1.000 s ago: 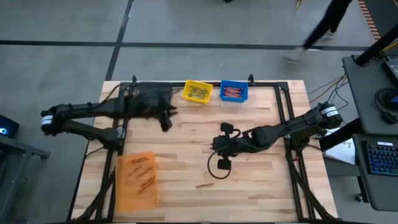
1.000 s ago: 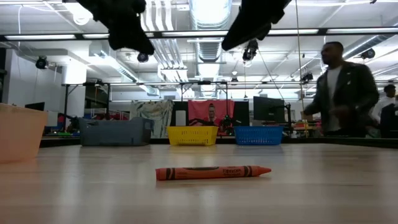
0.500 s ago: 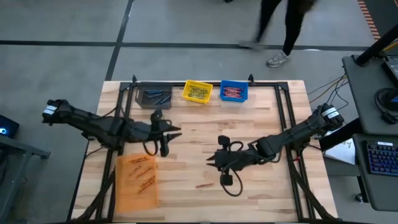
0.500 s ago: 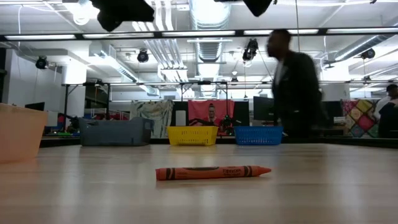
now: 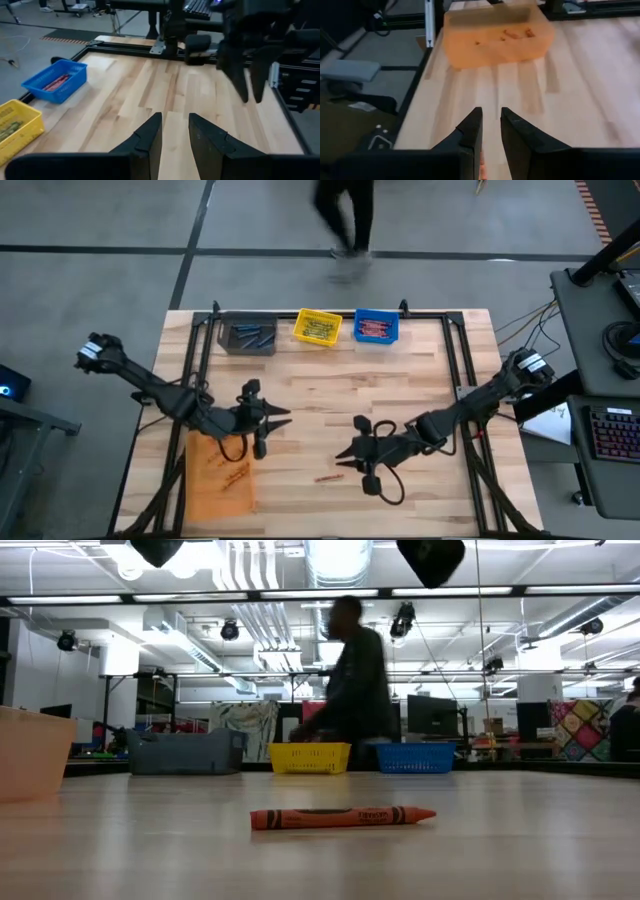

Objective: Sort crayons
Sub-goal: Put the orange crayon into the orange bin

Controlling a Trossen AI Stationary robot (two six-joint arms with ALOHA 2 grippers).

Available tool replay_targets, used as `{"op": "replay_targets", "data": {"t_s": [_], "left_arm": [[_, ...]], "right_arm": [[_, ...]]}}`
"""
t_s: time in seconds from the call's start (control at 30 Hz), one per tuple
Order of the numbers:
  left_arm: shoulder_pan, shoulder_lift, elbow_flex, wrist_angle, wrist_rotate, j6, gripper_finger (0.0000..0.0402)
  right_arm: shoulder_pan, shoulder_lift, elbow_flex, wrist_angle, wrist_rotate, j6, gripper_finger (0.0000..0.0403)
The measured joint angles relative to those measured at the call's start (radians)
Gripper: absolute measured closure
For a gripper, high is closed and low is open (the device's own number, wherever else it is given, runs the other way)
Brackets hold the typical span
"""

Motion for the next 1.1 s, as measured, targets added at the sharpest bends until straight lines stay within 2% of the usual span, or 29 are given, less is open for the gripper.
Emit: {"op": "replay_targets", "data": {"t_s": [0.37, 0.47, 0.57, 0.73, 1.0, 1.1], "left_arm": [[-0.025, 0.084, 0.000, 0.068, 0.001, -0.002, 0.0322], [-0.025, 0.095, 0.000, 0.069, 0.001, -0.005, 0.0322], [-0.026, 0.100, 0.000, 0.070, 0.001, -0.016, 0.0322], [-0.035, 0.103, 0.001, 0.068, 0.002, -0.024, 0.0322], [-0.043, 0.110, 0.001, 0.072, 0.002, -0.028, 0.0322], [-0.043, 0.116, 0.001, 0.073, 0.002, -0.028, 0.0322]], "right_arm": [[0.041, 0.000, -0.091, 0.177, -0.002, 0.097, 0.0344], [0.047, 0.030, -0.096, 0.246, 0.013, 0.097, 0.0344], [0.050, 0.088, -0.071, 0.237, 0.016, 0.094, 0.0344], [0.051, 0.177, -0.013, 0.157, 0.019, 0.100, 0.0344], [0.051, 0.274, 0.120, -0.135, 0.022, 0.120, 0.0344], [0.051, 0.312, 0.156, -0.188, 0.022, 0.119, 0.0344]]}}
